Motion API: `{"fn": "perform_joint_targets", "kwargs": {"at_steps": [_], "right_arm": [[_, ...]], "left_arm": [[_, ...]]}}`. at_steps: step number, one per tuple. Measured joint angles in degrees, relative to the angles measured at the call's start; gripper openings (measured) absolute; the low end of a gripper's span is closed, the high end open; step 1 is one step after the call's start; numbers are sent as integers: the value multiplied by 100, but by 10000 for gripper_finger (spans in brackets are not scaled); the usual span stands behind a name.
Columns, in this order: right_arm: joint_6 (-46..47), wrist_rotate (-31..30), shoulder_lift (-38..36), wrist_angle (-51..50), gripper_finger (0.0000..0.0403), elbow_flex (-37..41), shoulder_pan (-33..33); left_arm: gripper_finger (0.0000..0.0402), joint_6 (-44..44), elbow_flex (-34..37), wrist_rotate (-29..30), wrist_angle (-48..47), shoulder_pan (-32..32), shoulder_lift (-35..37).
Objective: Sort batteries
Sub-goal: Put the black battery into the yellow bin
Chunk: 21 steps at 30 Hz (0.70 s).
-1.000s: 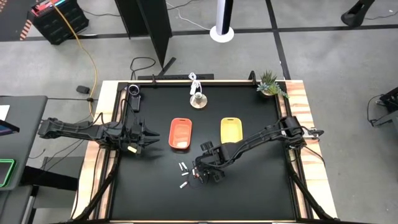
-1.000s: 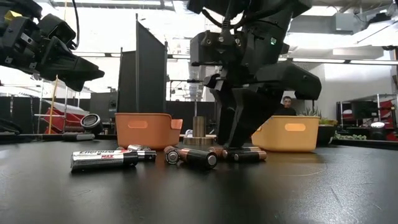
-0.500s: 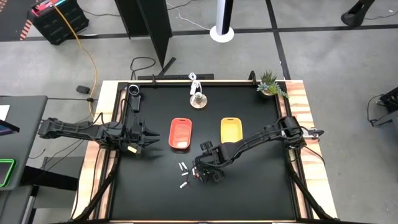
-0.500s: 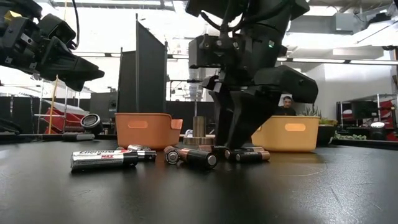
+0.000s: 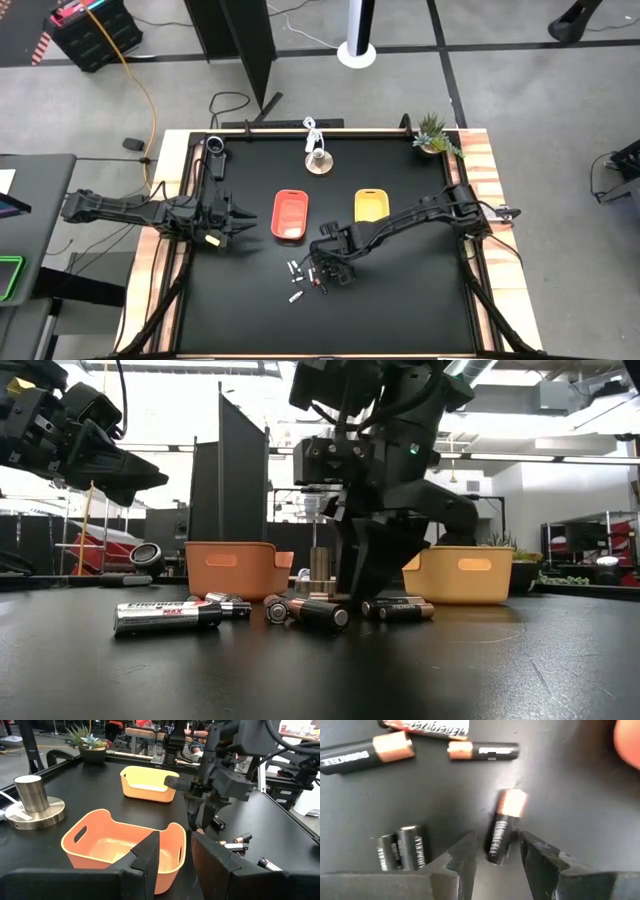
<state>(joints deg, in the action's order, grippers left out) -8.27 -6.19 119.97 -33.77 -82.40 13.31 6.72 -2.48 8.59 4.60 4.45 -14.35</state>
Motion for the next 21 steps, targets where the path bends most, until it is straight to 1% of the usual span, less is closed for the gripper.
{"fn": "perform_joint_targets", "kwargs": {"at_steps": [6, 8, 16, 21], "right_arm": [[-42, -118, 61, 79, 159, -2, 10], [-62, -115, 46, 86, 146, -6, 0], [-79, -23, 56, 91, 67, -16, -103], [-79, 25, 59, 110, 52, -18, -119]], "left_arm": [[110, -4, 2, 44, -8, 0, -1], [110, -4, 2, 57, -5, 0, 0], [110, -4, 2, 72, -7, 0, 0], [110, -4, 2, 78, -7, 0, 0]]}}
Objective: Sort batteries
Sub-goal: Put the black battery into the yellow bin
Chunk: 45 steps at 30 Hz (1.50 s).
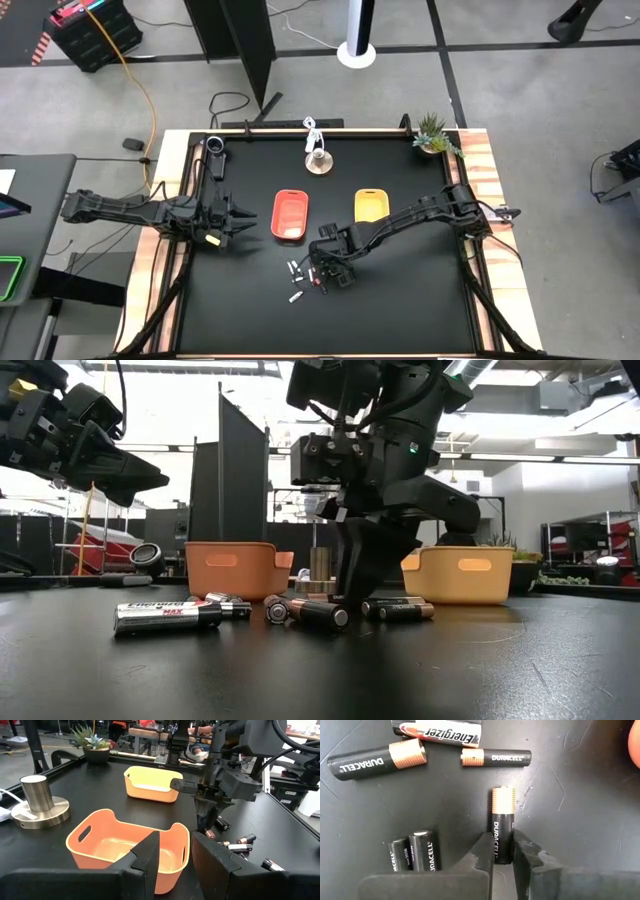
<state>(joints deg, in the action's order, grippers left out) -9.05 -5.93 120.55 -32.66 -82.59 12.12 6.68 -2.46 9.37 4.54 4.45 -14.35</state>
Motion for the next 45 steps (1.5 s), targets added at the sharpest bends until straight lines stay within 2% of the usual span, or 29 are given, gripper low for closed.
{"fn": "perform_joint_targets", "kwargs": {"at_steps": [14, 27, 31, 39, 45], "right_arm": [[1, -4, -50, 13, 48, 3, -2], [-44, -246, -628, -140, 48, 23, -128], [-42, -498, -938, -438, 48, 20, -218], [6, -514, -1746, -841, 48, 69, -536], [342, -509, -2578, -857, 48, 822, -876]], "left_arm": [[110, -2, 0, 7, 0, 0, 0], [110, -2, 0, 9, 0, 0, -1], [110, -2, 0, 9, 0, 0, -2], [110, 7, 0, 9, 2, 0, 0], [110, 95, 0, 9, 4, 0, -1]]}}
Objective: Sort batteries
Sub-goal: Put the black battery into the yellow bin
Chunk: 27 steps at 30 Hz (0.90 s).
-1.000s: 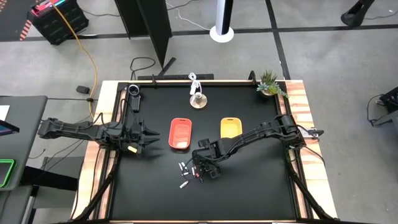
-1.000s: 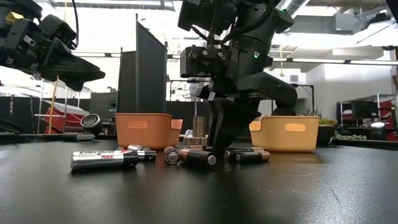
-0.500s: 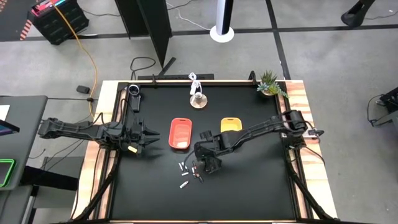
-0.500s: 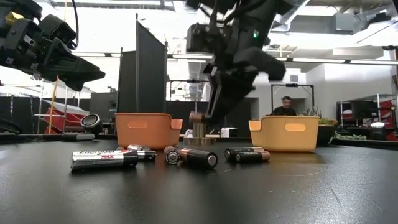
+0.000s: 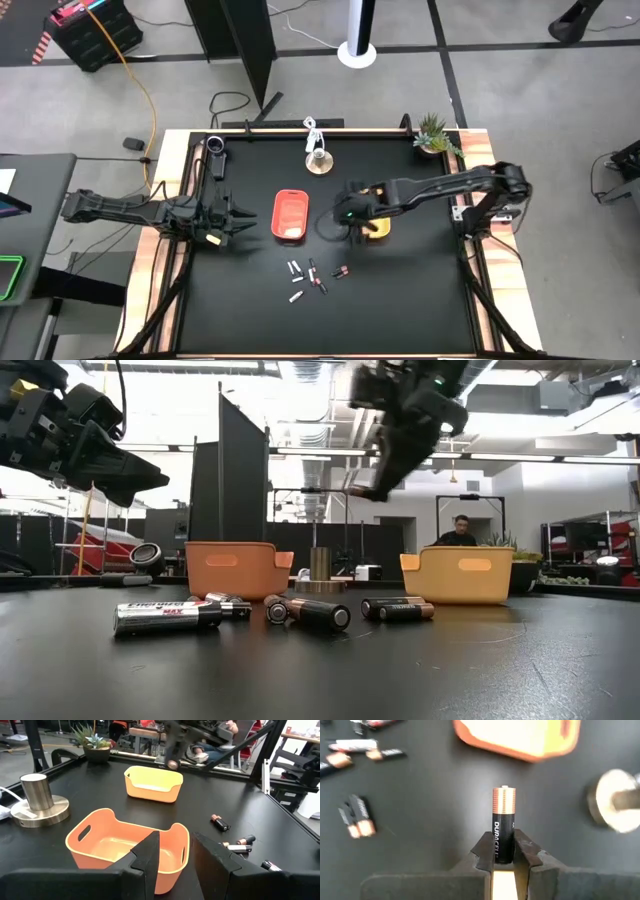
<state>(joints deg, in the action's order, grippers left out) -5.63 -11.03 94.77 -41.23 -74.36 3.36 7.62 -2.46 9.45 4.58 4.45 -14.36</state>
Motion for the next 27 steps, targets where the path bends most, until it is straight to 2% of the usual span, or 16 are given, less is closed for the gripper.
{"fn": "perform_joint_targets", "kwargs": {"at_steps": [6, 11, 20, 27], "right_arm": [[584, 7, -896, 72, 48, 1055, -132], [1037, 15, -1238, -43, 48, 1747, -207], [1115, 15, -817, 15, 56, 2034, -410], [975, -92, -547, 186, 107, 2032, -584]], "left_arm": [[110, 12, 0, 0, -7, 0, 1], [110, 46, 0, 1, -4, 0, 1], [110, 120, 0, 260, 20, 0, 1], [110, 215, 0, 259, 47, 0, 0]]}}
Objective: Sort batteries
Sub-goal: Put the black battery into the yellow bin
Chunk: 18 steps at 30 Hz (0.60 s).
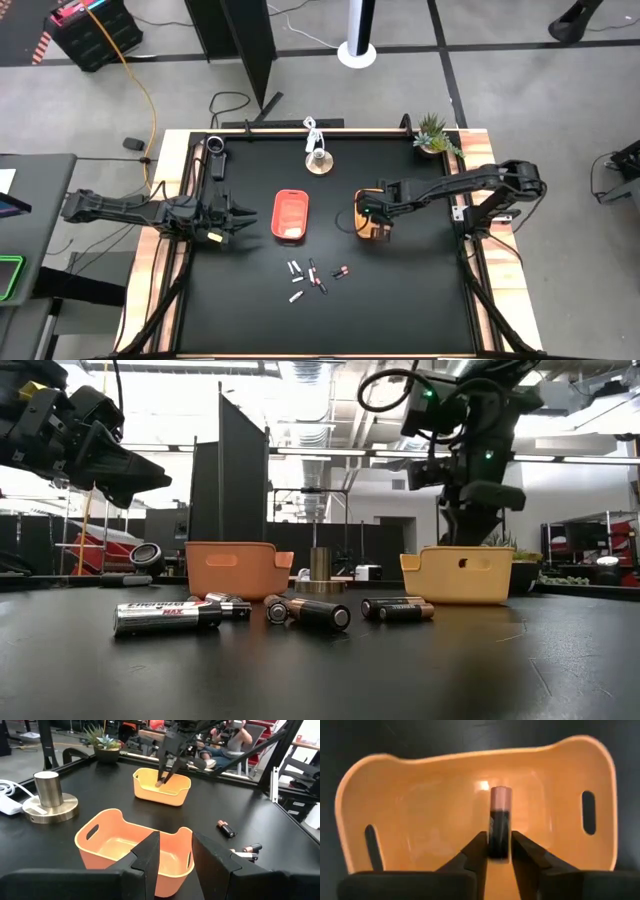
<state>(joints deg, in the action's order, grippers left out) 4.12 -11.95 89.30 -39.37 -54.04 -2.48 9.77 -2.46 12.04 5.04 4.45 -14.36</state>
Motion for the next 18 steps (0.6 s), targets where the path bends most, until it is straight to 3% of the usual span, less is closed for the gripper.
{"fn": "perform_joint_targets", "kwargs": {"at_steps": [9, 18], "right_arm": [[-118, -174, -242, 48, 205, -91, 6], [-381, -189, -451, 412, 214, -535, 413]], "left_arm": [[110, 11, 0, 23, 4, 0, 1], [110, -215, 0, -86, 193, 2, -299]]}}
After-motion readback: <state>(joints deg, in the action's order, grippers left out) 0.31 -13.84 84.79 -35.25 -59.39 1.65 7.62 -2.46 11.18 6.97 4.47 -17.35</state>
